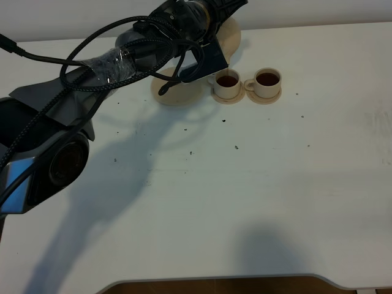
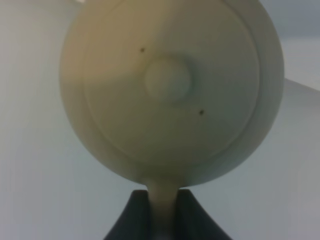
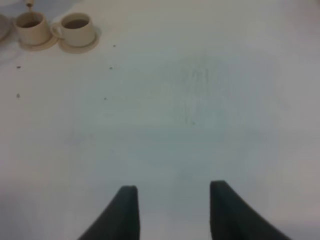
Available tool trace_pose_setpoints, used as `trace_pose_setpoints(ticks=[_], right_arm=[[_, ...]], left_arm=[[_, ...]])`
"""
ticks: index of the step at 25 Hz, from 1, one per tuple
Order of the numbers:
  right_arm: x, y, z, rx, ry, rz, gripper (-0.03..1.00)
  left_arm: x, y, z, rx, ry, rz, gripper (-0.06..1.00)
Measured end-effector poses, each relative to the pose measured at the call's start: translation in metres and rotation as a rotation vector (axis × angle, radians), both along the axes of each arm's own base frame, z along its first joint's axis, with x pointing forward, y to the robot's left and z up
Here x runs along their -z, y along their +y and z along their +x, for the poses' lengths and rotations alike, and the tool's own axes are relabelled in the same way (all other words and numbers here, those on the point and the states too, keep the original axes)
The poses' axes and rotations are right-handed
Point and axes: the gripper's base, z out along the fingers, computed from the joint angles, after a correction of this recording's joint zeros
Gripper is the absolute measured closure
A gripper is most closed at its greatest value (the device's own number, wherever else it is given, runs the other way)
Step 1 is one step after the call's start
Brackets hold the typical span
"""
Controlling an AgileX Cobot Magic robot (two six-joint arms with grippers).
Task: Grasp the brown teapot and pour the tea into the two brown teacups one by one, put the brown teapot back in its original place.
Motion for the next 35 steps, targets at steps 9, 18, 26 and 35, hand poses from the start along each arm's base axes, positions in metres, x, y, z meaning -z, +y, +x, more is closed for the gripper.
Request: trace_pose_setpoints(ticks=[9,18,26,35], right_arm=[[0.000,0.000,0.000,0.000,0.000,0.000,0.61],[0.000,0.000,0.000,0.000,0.000,0.000,0.61],[0.000,0.000,0.000,0.000,0.000,0.000,0.61],[0.000,0.000,0.000,0.000,0.000,0.000,0.61]], left_arm=[[0.000,-0.002,-0.001,0.008,-0.001,0.003,0.84],[0.000,-0.006,-0.003,0.020,-0.001,0.011,0.84],[0.005,-0.006,-0.007,-0.040,0.087,-0.056,0.84],[-0.005,0.013,-0.004,-0.197,0.138,-0.147,0.84]])
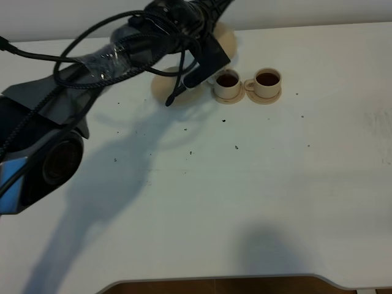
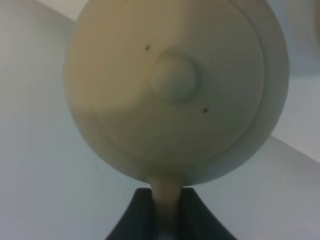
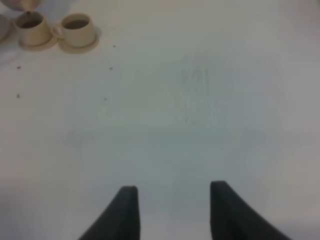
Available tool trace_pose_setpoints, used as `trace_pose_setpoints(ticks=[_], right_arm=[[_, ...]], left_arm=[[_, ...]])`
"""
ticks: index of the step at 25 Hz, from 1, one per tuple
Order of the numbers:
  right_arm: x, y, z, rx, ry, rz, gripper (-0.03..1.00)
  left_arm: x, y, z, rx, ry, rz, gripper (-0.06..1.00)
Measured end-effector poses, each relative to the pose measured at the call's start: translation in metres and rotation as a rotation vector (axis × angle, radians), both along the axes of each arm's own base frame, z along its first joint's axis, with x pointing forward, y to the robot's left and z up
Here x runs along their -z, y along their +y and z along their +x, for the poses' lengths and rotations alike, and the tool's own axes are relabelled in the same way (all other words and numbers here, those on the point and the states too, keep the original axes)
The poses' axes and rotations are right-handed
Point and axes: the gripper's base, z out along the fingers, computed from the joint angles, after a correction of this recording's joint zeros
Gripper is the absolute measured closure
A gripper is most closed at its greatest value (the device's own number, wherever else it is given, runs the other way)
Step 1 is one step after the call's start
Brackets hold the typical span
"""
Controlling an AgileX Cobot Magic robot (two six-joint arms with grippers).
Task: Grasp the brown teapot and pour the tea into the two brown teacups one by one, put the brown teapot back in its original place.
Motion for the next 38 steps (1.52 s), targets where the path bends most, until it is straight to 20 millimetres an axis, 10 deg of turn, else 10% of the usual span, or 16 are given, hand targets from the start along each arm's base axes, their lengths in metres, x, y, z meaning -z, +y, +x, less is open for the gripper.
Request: trace_pose_setpoints(ticks=[17,38], right_arm=[[0.000,0.000,0.000,0.000,0.000,0.000,0.61],[0.000,0.000,0.000,0.000,0.000,0.000,0.61]], left_arm=[[-0.068,0.041,-0.040,-0.910,0.244,-0.618,0.84],[-0.028,0.035,-0.079,-1.529,0.616,-0.783,0.84]])
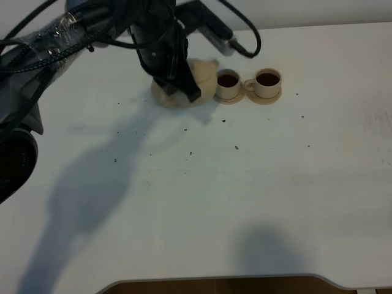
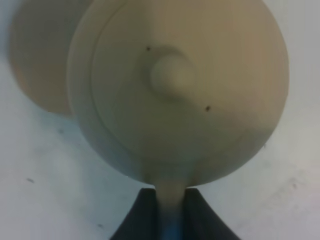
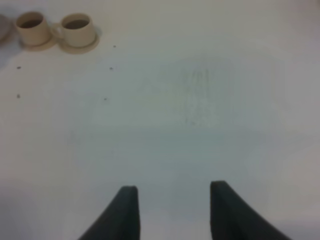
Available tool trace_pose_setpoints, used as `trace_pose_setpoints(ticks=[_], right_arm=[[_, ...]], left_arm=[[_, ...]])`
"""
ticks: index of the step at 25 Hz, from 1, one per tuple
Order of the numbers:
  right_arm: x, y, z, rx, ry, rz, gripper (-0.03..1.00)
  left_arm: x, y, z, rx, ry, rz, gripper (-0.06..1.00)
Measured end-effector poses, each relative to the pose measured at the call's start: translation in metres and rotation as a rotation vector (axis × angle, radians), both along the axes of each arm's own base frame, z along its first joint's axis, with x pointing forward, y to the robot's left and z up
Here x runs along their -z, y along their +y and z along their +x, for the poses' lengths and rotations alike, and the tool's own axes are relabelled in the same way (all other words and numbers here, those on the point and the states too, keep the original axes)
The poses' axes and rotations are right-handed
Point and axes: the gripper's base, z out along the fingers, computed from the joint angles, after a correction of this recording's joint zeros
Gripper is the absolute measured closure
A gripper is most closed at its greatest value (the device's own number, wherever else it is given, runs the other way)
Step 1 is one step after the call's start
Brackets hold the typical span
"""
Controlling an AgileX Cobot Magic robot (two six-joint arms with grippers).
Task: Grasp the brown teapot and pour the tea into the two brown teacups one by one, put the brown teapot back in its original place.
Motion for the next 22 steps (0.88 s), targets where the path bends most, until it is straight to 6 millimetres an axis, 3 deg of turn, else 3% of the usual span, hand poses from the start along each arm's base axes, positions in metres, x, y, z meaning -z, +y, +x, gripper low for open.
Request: trace_pose_setpoints(ticks=[6,12,16,22], right_arm=[[0.000,0.000,0.000,0.000,0.000,0.000,0.61],[0.000,0.000,0.000,0.000,0.000,0.000,0.61],[0.000,0.000,0.000,0.000,0.000,0.000,0.61],[0.000,0.000,0.000,0.000,0.000,0.000,0.61]], left_arm=[[0.032,-0.002,-0.003,-0.004,0.025,-0.032,0.84],[0.008,0.003,-0.002,-0.029,-0.056,-0.069,0.84],[-0.011,0.026,0.007,-0.161,-0.114,-0.105,0.84],[-0.006,0.056,0.026,-0.342,-0.126,-0.168,0.84]])
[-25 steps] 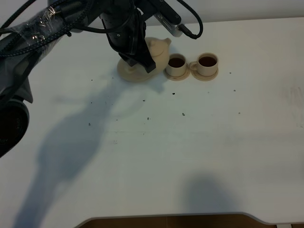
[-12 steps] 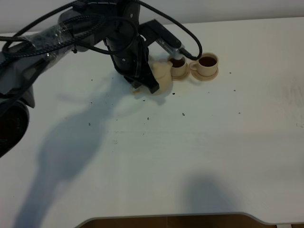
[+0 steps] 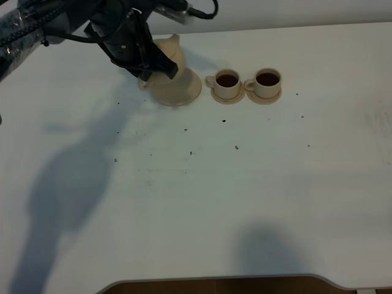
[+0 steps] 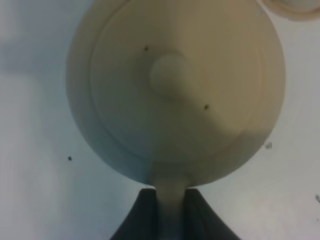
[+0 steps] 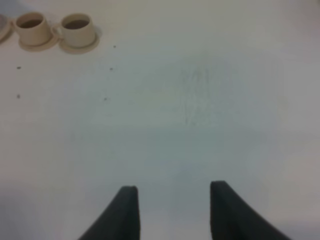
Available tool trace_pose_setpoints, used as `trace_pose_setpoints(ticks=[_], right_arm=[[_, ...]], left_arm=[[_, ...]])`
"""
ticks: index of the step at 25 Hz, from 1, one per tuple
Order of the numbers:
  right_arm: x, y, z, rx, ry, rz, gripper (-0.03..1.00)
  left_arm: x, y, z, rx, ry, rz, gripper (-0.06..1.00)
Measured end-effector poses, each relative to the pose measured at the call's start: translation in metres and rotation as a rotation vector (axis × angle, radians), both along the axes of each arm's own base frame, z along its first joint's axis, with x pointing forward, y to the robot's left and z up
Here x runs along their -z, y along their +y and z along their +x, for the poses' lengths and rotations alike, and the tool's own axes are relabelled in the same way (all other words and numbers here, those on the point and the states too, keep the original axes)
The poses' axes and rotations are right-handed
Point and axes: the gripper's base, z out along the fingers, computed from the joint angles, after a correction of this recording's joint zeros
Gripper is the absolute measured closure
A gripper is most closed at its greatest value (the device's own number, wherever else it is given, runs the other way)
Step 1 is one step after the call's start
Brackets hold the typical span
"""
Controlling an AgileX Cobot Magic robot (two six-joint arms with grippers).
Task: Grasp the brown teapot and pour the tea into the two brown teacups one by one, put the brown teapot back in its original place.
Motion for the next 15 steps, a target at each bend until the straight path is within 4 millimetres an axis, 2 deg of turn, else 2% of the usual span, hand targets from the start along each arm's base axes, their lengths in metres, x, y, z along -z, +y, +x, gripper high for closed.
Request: trace_pose_setpoints(ticks=[7,15], right_arm=[[0.000,0.000,0.000,0.000,0.000,0.000,0.61],[0.000,0.000,0.000,0.000,0.000,0.000,0.61]], left_arm=[[0.029,-0.004,0.015,-0.070,-0.016,-0.073,0.84],[0.058,-0.008,0.024,-0.117,-0.003,-0.105,0.84]])
